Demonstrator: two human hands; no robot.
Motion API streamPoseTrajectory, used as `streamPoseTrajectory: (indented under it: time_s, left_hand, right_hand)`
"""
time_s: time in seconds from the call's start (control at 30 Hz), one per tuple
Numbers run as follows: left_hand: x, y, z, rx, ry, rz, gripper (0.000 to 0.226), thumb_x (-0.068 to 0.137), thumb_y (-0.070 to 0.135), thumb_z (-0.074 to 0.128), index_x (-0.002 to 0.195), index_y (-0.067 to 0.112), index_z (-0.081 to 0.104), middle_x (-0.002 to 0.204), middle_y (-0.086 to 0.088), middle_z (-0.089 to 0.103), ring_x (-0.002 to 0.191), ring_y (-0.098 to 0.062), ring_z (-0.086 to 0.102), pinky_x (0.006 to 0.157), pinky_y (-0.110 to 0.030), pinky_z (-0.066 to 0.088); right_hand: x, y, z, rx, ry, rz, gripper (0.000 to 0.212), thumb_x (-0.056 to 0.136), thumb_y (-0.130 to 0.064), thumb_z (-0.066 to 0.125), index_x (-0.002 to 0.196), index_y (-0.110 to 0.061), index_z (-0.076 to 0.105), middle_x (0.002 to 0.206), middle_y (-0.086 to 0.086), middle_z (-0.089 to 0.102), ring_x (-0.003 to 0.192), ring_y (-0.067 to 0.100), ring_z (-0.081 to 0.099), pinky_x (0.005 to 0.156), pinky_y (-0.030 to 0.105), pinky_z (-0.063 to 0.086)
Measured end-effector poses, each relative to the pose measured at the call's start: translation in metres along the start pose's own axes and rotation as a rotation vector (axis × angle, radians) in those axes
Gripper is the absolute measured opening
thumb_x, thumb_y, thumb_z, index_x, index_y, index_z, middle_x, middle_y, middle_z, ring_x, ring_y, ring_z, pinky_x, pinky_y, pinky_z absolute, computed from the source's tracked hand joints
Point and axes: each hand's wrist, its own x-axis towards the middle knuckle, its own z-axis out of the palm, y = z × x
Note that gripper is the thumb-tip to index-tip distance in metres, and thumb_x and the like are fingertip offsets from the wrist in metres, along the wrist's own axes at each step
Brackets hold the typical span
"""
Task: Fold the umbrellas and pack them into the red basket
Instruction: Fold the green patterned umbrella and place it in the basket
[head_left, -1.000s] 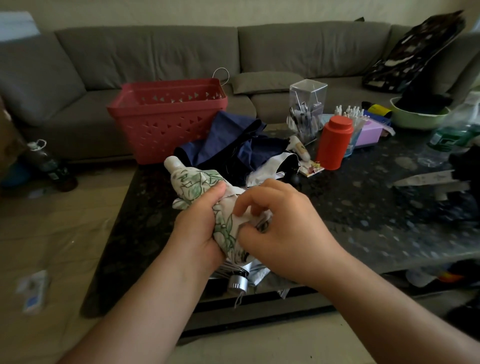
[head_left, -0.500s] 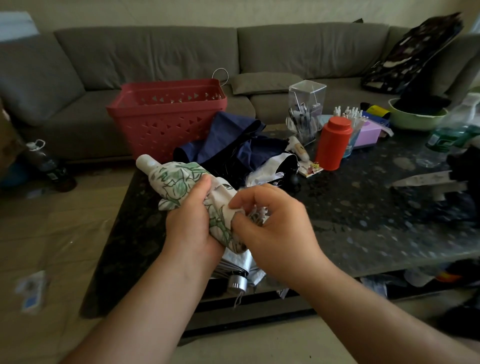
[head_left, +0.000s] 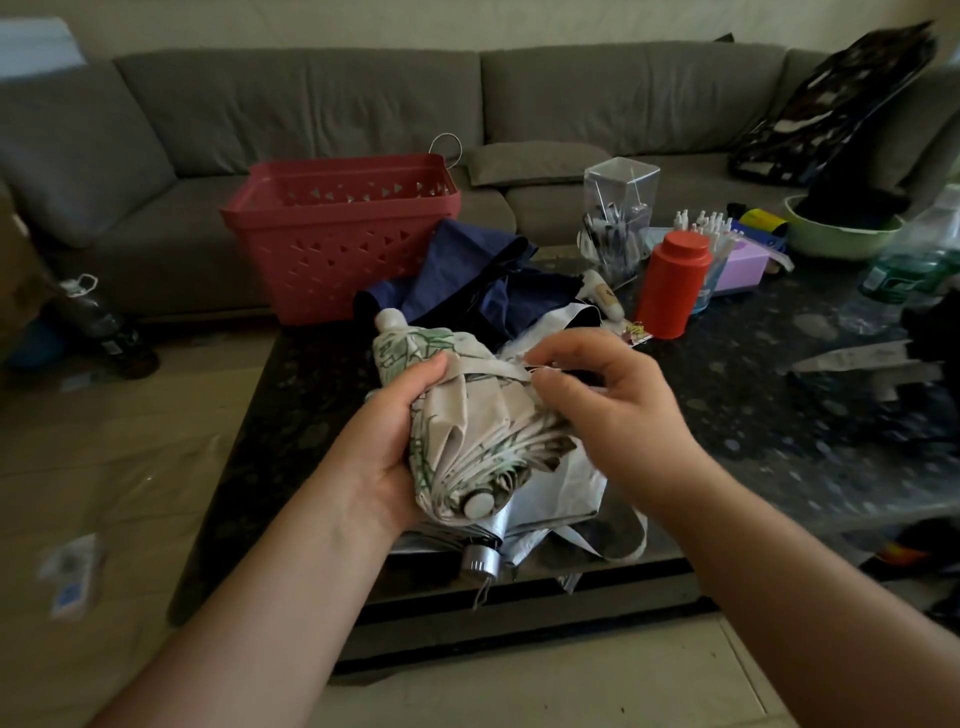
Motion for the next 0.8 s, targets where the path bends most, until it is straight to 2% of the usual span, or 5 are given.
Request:
streamPoseTrajectory:
  time_s: [0.2,0.37,0.5,0.67,0.8]
  left_hand:
    - [-0.003,0.0,0.003,0.16,0.012,-0.037,0.048,0.101,0.041,0.062,0.135,0.007,0.068,0.127,-0.023,0.073,0.12,-0.038,0.07,0.107,-0.052,0.05]
    - [-0.005,0.005,-0.001,0.116,-0.043,-0.08,0.051,0.102,0.039,0.054,0.117,-0.004,0.078,0.122,-0.026,0.073,0.107,-0.038,0.076,0.096,-0.052,0.06]
    - [-0.002,0.006,-0.001,0.081,-0.017,-0.044,0.052,0.099,0.038,0.05,0.091,0.001,0.085,0.105,-0.023,0.079,0.082,-0.033,0.08,0.063,-0.044,0.066]
    - [0.002,0.002,-0.003,0.052,0.058,-0.063,0.048,0.104,0.036,0.05,0.131,0.004,0.072,0.123,-0.022,0.075,0.101,-0.034,0.077,0.086,-0.044,0.063]
    - [0.001,-0.004,0.003,0.106,0.077,-0.042,0.05,0.106,0.04,0.046,0.098,0.002,0.077,0.09,-0.021,0.078,0.069,-0.031,0.078,0.059,-0.036,0.064]
  right_hand:
    - [0.012,0.014,-0.005,0.155,-0.212,0.431,0.034,0.087,-0.04,0.078,0.121,-0.04,0.072,0.122,0.0,0.074,0.112,0.021,0.073,0.108,0.052,0.052]
    - [0.005,0.015,-0.003,0.261,-0.337,0.648,0.026,0.077,-0.035,0.085,0.095,-0.026,0.069,0.093,0.001,0.07,0.086,0.024,0.064,0.09,0.05,0.048]
    - [0.001,0.007,-0.004,0.561,-0.394,0.658,0.014,0.084,-0.023,0.076,0.09,-0.018,0.065,0.088,0.006,0.067,0.077,0.021,0.069,0.072,0.041,0.061]
    - [0.001,-0.001,-0.007,0.597,-0.257,0.631,0.018,0.098,-0.008,0.066,0.081,-0.013,0.063,0.068,0.002,0.065,0.06,0.013,0.067,0.056,0.031,0.058]
    - [-0.003,0.002,0.0,0.524,-0.219,0.589,0.021,0.096,-0.004,0.068,0.079,-0.012,0.061,0.069,0.004,0.064,0.059,0.013,0.064,0.054,0.028,0.056]
